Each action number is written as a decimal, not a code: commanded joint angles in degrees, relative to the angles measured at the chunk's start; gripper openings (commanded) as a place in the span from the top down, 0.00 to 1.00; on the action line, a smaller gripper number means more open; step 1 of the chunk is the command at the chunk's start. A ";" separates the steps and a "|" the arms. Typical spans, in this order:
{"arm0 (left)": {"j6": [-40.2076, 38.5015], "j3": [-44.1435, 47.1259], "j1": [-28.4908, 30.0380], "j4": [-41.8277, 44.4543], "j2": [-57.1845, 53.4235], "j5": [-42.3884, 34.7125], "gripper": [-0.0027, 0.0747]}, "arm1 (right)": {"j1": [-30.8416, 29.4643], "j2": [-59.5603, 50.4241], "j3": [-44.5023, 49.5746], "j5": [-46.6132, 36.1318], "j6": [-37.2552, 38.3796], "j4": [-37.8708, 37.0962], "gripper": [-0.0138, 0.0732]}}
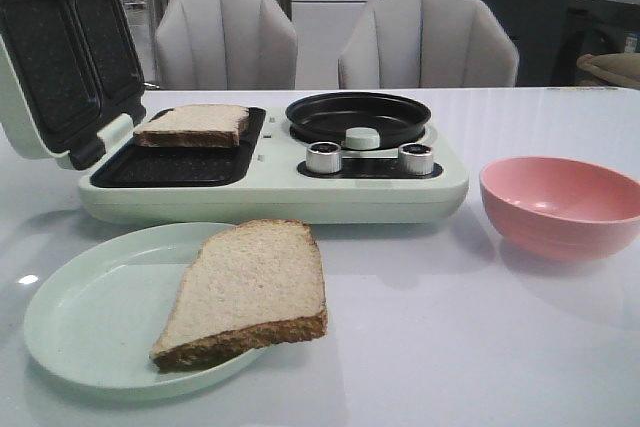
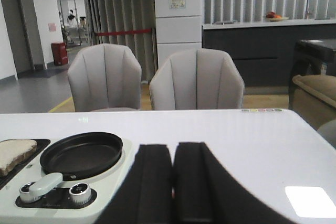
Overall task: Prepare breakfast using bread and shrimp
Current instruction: 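Open the left gripper and withdraw it from the sandwich maker, then reach the right gripper down and grasp the remaining bread slice, then lift the bread slice and lay it on the waffle plate with the right gripper, then release the bread and withdraw the right gripper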
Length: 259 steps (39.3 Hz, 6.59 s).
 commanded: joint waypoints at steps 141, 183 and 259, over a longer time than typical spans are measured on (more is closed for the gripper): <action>0.00 -1.49 0.11 -1.24 0.41 -5.30 0.28 | 21.62 91.45 -46.04 32.17 -64.63 101.04 0.68; 0.00 -1.49 0.11 -1.24 0.27 -5.30 0.28 | 25.56 110.50 -74.81 15.41 -70.31 94.85 0.16; 0.00 -1.49 0.11 -1.24 0.27 -5.43 0.28 | 24.27 1.90 -7.50 5.27 5.74 -7.75 0.20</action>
